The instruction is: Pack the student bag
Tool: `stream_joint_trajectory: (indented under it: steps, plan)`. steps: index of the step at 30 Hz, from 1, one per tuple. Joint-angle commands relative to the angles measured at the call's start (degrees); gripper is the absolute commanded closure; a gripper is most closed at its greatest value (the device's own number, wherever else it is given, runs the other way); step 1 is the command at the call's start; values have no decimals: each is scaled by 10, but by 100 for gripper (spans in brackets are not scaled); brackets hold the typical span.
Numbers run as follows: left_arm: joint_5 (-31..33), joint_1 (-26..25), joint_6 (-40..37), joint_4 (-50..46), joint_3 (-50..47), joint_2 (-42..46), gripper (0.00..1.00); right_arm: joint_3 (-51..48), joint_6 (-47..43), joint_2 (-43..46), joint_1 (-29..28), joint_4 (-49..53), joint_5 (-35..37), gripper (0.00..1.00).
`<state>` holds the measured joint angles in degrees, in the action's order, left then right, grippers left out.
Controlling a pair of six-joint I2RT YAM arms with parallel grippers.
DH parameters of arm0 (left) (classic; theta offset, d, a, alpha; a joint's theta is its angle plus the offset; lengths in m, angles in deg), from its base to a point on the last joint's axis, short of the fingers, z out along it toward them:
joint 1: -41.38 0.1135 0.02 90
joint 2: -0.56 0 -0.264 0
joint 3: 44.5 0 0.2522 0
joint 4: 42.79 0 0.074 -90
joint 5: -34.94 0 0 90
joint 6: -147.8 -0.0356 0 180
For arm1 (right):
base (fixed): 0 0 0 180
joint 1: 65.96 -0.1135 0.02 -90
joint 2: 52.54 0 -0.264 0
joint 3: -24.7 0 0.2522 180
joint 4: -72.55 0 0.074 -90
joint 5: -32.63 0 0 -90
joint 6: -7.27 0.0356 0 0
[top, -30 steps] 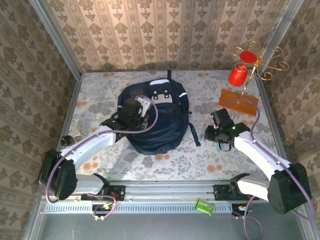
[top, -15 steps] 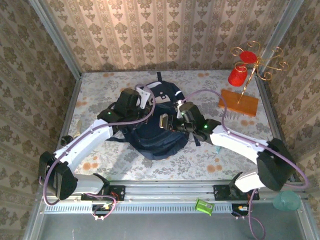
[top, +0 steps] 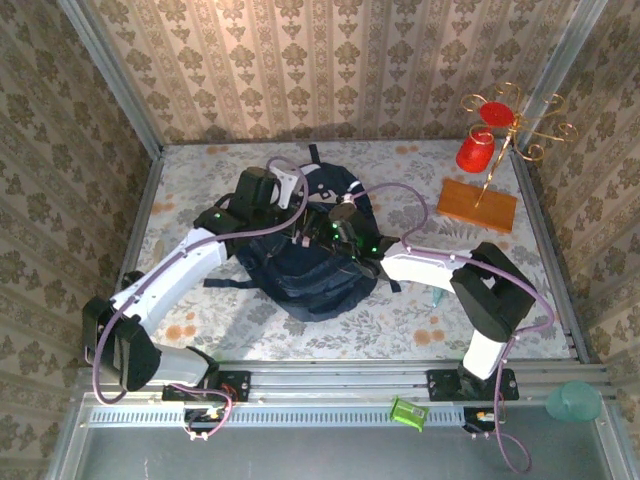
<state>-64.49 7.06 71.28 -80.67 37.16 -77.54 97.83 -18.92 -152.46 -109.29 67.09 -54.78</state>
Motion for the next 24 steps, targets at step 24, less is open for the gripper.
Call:
stream_joint_trajectory:
  steps: [24]
  plan:
    - [-17, 32, 25, 99, -25, 16, 100, -191, -243, 223, 229, 377, 104, 15]
